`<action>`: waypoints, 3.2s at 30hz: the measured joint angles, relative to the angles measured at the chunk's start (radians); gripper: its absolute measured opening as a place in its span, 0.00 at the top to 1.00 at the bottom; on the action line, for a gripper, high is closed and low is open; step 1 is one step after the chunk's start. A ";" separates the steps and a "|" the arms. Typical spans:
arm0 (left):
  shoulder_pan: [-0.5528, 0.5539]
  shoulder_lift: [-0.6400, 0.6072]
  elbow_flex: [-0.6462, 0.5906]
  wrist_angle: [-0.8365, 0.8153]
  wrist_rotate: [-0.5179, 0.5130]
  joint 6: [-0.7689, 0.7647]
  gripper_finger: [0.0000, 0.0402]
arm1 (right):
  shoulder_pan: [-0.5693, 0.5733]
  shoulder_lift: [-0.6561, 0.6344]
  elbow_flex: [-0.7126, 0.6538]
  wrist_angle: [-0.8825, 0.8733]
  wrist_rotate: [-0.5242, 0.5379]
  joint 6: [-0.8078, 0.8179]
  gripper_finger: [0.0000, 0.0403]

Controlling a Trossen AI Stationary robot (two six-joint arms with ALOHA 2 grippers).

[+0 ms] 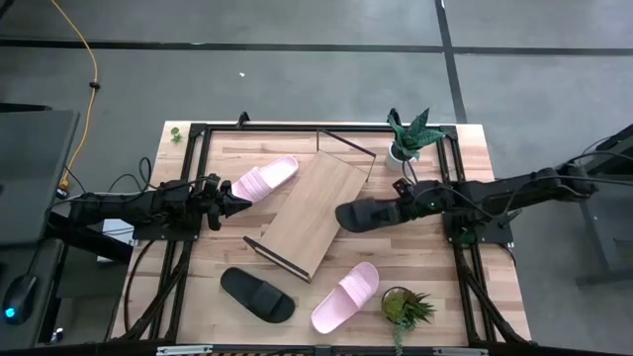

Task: Pick and place slides into the shelf
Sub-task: Put the top black slipper on the shelf

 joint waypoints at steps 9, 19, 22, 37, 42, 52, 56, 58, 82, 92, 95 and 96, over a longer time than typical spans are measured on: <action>0.000 0.000 0.000 0.000 0.000 0.000 1.00 | 0.090 0.006 0.000 0.060 0.174 0.067 1.00; 0.000 0.000 0.000 0.000 0.000 -0.025 1.00 | 0.177 0.006 0.000 0.087 0.308 0.109 1.00; 0.000 0.000 0.000 0.000 0.000 -0.066 1.00 | 0.208 0.013 0.000 0.126 0.374 0.117 1.00; 0.000 0.000 0.000 0.000 0.000 -0.369 1.00 | 0.202 0.198 -0.001 0.332 0.478 0.173 1.00; 0.000 0.000 0.000 0.000 0.000 -0.328 1.00 | 0.199 0.284 0.000 0.474 0.528 0.185 1.00; 0.000 0.000 0.000 0.000 0.011 -0.303 1.00 | 0.186 0.418 0.121 0.467 0.630 0.237 1.00; 0.000 0.000 0.000 0.000 0.012 -0.259 1.00 | 0.179 0.492 0.250 0.314 0.610 0.236 1.00; 0.000 0.000 0.000 0.000 0.012 -0.243 1.00 | 0.185 0.532 0.318 0.280 0.632 0.235 1.00; 0.000 0.001 0.000 0.001 0.036 -0.153 1.00 | 0.241 1.031 0.843 0.174 0.718 0.452 1.00; 0.000 0.002 0.000 0.008 0.071 -0.149 1.00 | 0.285 1.103 0.981 0.018 0.804 0.569 1.00; 0.000 0.002 0.000 0.014 0.080 -0.149 1.00 | 0.298 1.131 1.020 -0.002 0.825 0.586 1.00; 0.000 0.002 0.000 0.014 0.083 -0.149 1.00 | 0.299 1.137 1.029 -0.002 0.825 0.586 1.00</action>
